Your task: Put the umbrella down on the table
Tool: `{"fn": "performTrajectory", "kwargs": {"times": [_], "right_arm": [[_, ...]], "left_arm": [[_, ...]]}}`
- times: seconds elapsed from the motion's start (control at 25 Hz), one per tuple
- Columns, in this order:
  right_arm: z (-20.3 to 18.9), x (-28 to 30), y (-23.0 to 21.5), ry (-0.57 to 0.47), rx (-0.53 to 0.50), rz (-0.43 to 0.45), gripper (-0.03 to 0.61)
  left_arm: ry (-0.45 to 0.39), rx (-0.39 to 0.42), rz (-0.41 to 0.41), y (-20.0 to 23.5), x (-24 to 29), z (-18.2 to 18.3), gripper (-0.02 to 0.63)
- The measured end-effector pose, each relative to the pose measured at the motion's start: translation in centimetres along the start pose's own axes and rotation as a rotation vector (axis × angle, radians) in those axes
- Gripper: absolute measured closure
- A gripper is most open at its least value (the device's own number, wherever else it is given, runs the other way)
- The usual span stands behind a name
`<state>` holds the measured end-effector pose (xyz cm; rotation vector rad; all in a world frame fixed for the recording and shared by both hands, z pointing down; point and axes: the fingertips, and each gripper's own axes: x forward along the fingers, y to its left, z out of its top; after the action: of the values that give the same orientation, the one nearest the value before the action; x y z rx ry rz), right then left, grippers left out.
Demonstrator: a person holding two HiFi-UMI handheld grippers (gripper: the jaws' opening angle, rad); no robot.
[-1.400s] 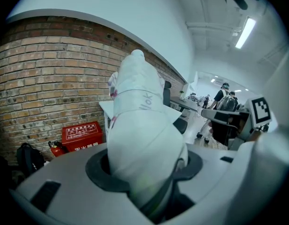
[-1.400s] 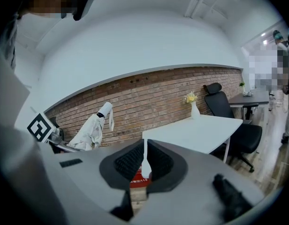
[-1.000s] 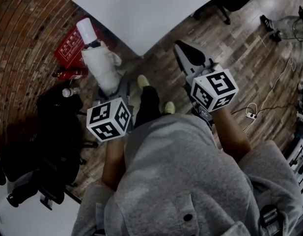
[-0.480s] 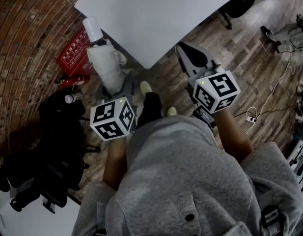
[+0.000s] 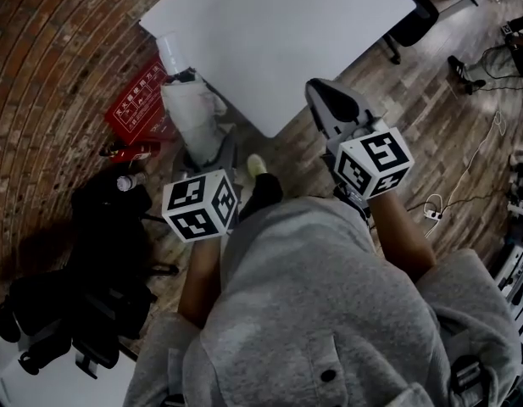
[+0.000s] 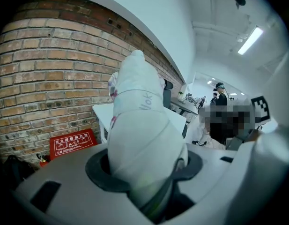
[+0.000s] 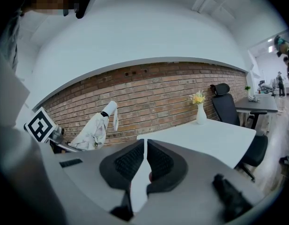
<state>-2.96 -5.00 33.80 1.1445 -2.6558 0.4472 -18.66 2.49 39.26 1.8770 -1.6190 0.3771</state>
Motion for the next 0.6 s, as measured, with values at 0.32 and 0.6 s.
{"fn": "performTrajectory", "kwargs": {"times": [0.32, 0.6], "right_arm": [[1.4, 2.6, 0.4, -0.017, -0.011, -0.020, 0.541], [1.8, 4.3, 0.8, -0.015, -0.019, -0.049, 0.541]], "left_arm": [[-0.003, 0.011, -0.021, 2.1, 1.2, 1.7, 0.377], [0.012, 0.011, -0.048, 3.8, 2.1, 2.1, 0.377]]}}
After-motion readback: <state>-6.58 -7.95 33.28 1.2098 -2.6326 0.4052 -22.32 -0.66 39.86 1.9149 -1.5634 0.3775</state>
